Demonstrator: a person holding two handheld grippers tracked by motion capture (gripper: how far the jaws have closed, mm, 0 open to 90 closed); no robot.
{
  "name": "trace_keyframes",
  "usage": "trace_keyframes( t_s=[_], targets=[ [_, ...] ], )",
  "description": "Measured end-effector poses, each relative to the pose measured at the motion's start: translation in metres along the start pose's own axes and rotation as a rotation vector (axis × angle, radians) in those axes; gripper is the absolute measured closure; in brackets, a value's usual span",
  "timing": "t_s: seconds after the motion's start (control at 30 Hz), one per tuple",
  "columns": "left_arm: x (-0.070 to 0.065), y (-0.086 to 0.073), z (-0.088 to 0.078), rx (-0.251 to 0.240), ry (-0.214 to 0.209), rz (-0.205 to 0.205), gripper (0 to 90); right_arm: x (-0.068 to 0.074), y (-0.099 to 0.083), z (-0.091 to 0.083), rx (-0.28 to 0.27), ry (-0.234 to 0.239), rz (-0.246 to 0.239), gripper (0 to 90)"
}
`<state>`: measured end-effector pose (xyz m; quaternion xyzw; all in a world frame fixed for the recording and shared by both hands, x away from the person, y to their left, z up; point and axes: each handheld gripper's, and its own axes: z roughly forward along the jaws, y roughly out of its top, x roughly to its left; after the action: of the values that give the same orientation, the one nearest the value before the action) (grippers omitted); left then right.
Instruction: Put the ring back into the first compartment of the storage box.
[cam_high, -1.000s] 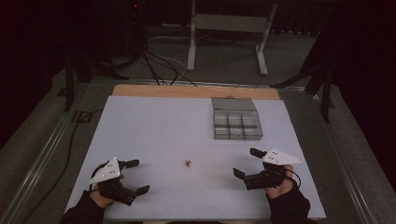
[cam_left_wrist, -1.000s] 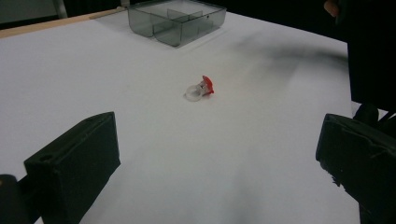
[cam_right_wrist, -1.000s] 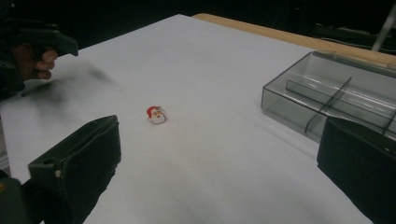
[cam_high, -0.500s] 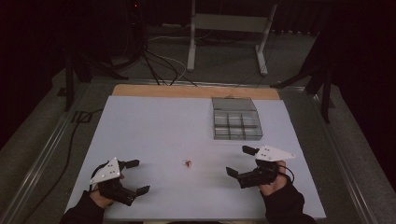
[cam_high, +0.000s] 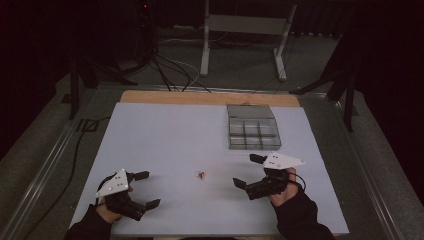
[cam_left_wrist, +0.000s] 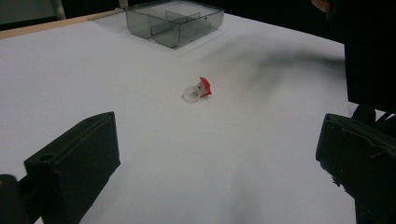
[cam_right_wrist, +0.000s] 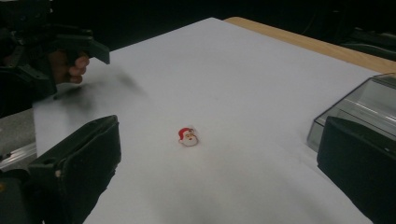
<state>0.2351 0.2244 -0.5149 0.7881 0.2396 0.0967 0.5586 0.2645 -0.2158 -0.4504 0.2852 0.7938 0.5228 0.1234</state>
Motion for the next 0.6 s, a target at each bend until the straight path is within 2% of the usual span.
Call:
trace_keyframes(
  t_s=[0.6],
  targets=[
    [0.0,0.0,0.0,-0.005,-0.003,-0.005,0.5,0.009,0.01,0.024,0.027,0.07,-0.033,0.0]
  ],
)
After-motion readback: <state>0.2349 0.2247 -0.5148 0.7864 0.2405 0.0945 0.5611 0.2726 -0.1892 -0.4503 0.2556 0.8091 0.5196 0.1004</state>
